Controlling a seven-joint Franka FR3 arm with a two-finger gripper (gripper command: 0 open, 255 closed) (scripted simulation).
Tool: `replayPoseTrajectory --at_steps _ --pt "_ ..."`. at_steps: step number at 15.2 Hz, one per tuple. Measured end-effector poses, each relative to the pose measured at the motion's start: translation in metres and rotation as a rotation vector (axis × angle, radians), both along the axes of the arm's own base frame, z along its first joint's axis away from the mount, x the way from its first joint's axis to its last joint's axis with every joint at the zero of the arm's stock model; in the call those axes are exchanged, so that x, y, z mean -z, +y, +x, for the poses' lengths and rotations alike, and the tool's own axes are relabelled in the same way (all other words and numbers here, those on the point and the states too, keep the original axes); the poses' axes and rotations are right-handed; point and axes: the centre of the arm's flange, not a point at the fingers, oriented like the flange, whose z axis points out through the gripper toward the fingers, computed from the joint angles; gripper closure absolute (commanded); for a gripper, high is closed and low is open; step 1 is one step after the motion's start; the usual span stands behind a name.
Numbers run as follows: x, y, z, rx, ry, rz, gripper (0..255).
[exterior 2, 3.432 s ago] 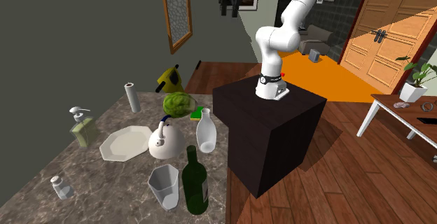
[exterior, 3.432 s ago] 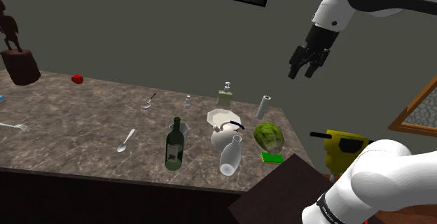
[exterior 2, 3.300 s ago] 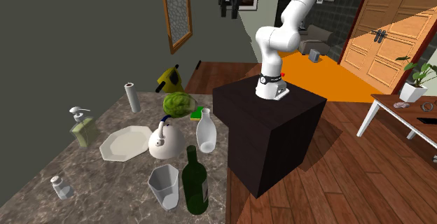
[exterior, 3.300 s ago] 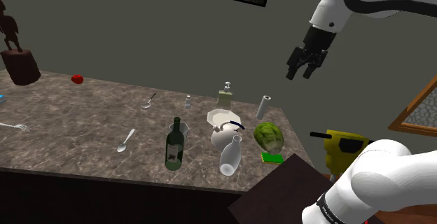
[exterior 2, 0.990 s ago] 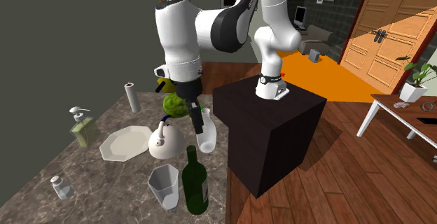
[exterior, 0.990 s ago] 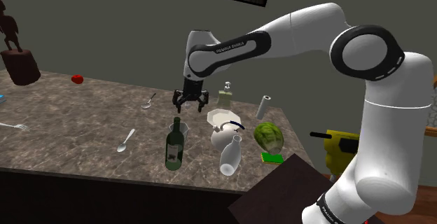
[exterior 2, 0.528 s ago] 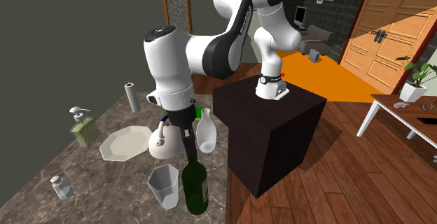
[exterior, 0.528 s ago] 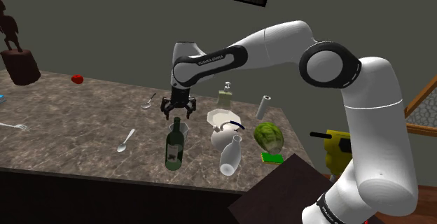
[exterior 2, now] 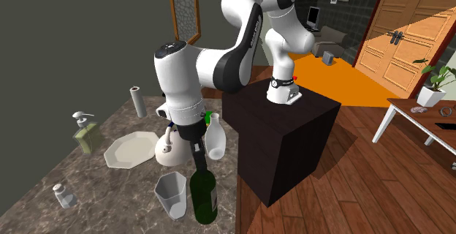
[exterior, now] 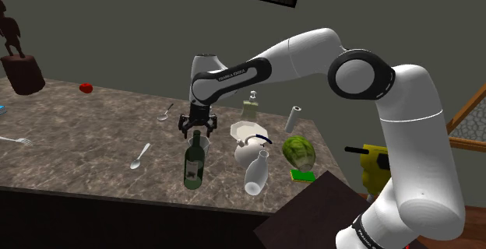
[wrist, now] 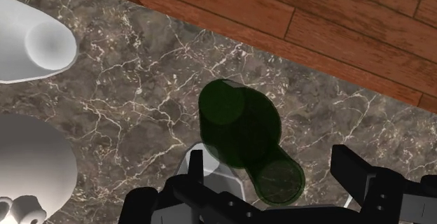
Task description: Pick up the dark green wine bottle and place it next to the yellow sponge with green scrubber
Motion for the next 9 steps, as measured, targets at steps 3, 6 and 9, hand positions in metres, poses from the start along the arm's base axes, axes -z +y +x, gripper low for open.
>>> replayPoseTrajectory --at_steps 3,6,9 --pt "0.0004 0.0001 0.0001 0.0 0.0 0.0 0" --pt "0.0004 0.0001 0.0001 0.0 0.0 0.0 255" --pt "0.0001 0.0002 0.0002 0.0 -0.001 0.0 255"
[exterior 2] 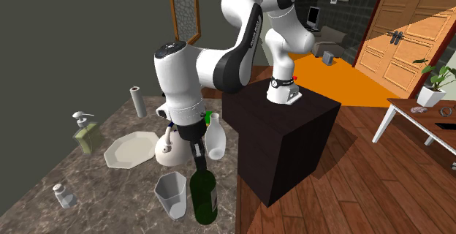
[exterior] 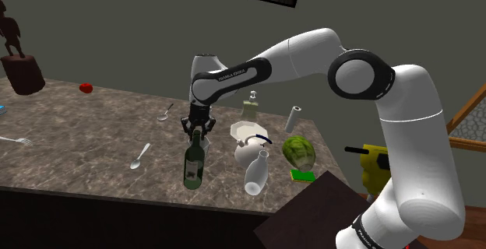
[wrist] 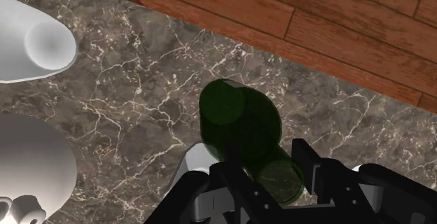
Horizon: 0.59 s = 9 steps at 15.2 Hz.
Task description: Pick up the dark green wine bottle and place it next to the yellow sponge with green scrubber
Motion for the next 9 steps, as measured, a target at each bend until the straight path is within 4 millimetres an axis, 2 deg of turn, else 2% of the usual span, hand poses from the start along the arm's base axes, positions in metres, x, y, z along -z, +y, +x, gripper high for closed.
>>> replayPoseTrajectory --at_steps 6,9 --pt "0.0 0.0 0.0 0.0 0.0 0.0 255" --pt "-0.011 0.001 0.001 0.0 0.001 0.0 255"
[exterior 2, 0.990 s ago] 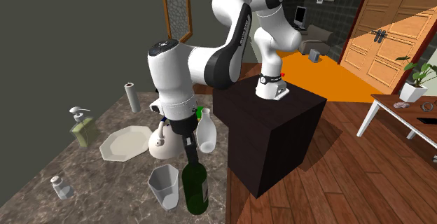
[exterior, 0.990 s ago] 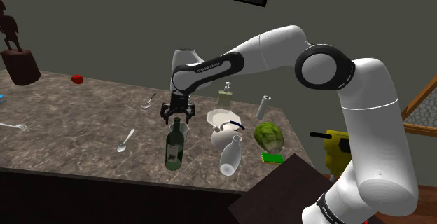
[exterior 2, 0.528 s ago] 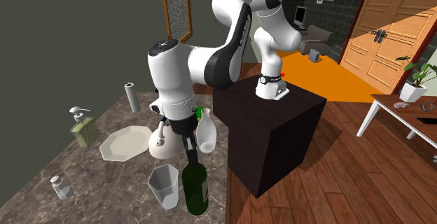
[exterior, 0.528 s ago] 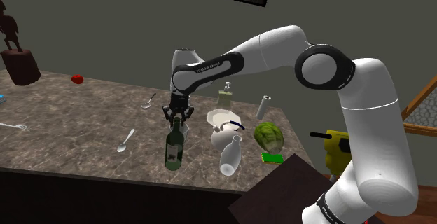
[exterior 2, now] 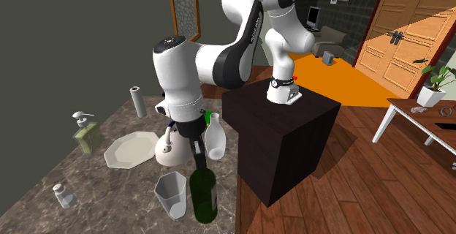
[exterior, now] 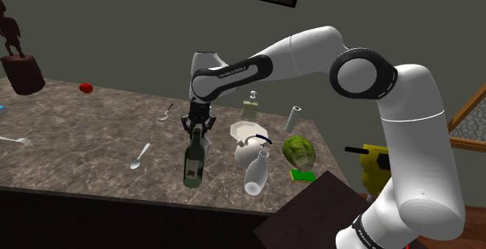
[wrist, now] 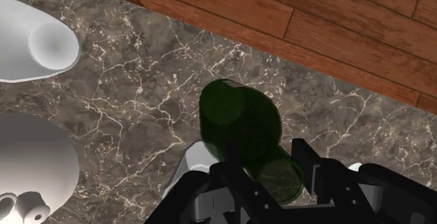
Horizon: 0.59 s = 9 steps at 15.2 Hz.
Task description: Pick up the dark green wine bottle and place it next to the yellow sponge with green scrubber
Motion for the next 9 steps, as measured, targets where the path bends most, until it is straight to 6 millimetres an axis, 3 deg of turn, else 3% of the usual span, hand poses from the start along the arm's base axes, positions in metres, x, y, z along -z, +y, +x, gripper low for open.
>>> replayPoseTrajectory --at_steps 9 --pt "-0.046 -0.001 -0.001 0.0 0.0 0.0 255"
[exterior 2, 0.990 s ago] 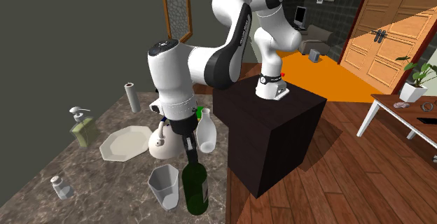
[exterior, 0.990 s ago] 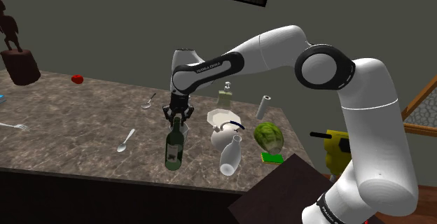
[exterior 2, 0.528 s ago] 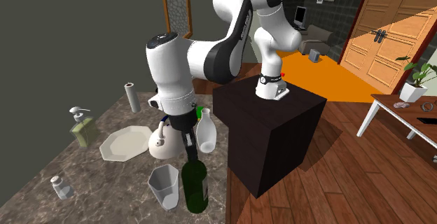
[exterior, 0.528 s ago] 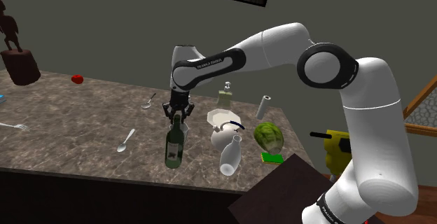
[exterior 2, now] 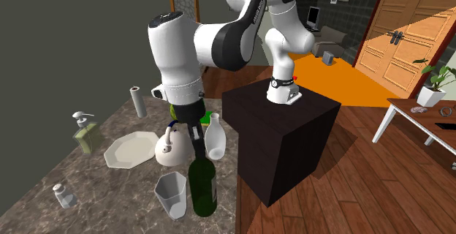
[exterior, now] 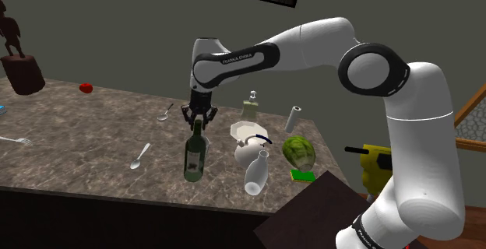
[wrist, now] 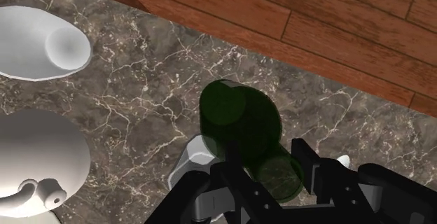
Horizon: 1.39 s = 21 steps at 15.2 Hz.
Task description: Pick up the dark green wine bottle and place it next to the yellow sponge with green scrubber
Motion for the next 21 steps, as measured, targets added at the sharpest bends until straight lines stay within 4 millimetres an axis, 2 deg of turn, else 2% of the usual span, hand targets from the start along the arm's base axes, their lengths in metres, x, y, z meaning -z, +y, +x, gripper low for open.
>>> replayPoseTrajectory --at_steps 7,9,11,19,21 --pt "-0.036 -0.003 -0.001 0.0 0.0 0.0 255" --pt "-0.044 -0.018 -0.012 0.0 0.0 0.001 255" --pt "-0.059 -0.037 -0.03 0.0 0.0 0.0 255" --pt "-0.095 -0.112 -0.093 0.0 0.0 0.0 255" --pt "-0.109 -0.129 -0.109 0.001 0.0 0.0 255"
